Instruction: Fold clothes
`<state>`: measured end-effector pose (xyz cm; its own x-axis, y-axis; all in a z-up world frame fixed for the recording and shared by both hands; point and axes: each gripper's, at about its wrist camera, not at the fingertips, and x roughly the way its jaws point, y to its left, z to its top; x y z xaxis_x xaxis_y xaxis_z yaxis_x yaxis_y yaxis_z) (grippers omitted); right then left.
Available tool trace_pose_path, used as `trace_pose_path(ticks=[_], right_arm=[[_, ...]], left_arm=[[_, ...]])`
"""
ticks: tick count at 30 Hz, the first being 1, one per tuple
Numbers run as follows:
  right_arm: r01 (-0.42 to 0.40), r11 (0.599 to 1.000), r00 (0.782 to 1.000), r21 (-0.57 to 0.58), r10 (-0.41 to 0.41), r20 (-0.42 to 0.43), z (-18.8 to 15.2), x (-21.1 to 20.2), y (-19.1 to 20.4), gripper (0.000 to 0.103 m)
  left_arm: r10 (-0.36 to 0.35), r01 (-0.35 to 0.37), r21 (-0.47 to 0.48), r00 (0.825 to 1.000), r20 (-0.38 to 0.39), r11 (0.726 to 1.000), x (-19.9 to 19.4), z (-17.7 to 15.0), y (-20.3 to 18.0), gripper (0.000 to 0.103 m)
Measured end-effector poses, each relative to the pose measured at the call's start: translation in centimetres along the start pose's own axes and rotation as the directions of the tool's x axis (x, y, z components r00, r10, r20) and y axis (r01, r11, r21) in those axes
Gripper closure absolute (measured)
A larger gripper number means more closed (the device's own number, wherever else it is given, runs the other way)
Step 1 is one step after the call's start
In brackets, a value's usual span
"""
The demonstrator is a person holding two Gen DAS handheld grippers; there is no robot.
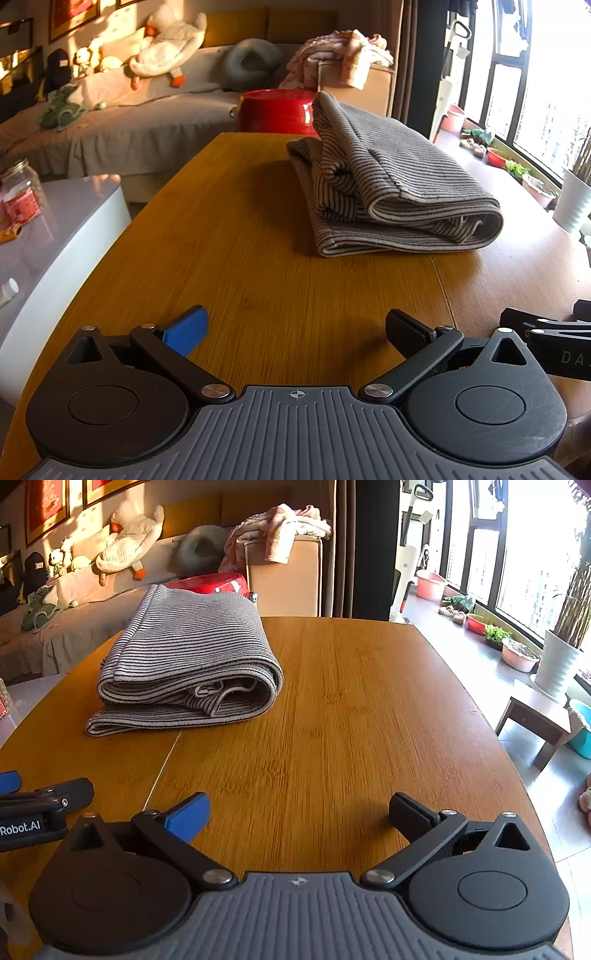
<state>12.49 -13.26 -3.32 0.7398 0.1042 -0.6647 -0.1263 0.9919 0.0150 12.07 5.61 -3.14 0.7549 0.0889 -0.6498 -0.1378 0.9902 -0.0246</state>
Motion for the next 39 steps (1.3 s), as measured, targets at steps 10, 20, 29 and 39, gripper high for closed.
trace_pose_path(ticks=[10, 20, 29, 39], right_arm=[[0.0, 1.0, 1.0, 0.0, 0.0, 0.0, 0.0, -0.05, 0.03, 0.0], [0.002, 1.0, 1.0, 0.0, -0.002, -0.001, 0.0, -0.1, 0.13, 0.0], [0.001, 1.0, 1.0, -0.001, -0.001, -0.002, -0.09, -0.14, 0.29, 0.0], [0.001, 1.0, 1.0, -0.005, -0.001, -0.003, 0.06, -0.07, 0.44, 0.0]], left_arm=[[0.001, -0.001, 0.001, 1.0, 0.0, 1.0, -0.09, -0.06, -0.05, 0.0], [0.003, -0.003, 0.003, 1.0, -0.001, 1.0, -0.16, -0.09, -0.1, 0.0], [0.01, -0.01, 0.011, 1.0, -0.004, 1.0, -0.14, -0.06, -0.3, 0.0], [0.015, -0.015, 0.016, 1.0, -0.006, 1.0, -0.14, -0.12, -0.33, 0.0]])
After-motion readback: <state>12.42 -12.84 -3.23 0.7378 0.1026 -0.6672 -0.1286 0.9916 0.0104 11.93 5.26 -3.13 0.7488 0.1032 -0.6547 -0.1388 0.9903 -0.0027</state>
